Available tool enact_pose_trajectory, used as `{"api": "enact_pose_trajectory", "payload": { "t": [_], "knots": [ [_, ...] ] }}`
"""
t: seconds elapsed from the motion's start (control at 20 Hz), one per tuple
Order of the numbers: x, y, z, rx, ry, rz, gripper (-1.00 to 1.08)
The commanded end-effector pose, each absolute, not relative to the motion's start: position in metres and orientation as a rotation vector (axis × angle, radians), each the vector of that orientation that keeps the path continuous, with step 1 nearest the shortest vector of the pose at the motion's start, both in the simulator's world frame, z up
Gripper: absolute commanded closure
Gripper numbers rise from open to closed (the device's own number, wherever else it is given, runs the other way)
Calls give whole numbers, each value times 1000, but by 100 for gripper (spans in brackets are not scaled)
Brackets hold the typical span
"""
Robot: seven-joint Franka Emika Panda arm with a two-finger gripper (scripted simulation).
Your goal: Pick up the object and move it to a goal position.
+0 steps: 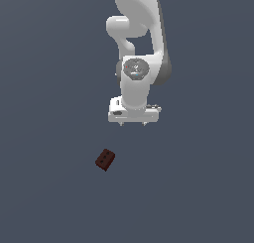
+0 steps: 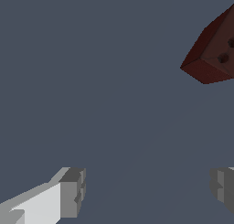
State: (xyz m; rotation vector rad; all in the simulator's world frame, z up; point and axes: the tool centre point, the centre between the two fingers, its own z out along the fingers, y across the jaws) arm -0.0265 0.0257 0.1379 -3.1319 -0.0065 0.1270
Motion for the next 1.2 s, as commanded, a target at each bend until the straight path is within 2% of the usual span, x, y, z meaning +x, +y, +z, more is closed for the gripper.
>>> {"api": "enact_pose_trajectory", "payload": {
  "t": [0.0, 0.8, 1.15],
  "knots": [
    [-26, 26, 138, -3132, -6, 127, -92],
    [-22, 30, 153, -3133, 23, 108, -92],
    [-6, 18, 146, -3129, 117, 97, -92]
  ]
}}
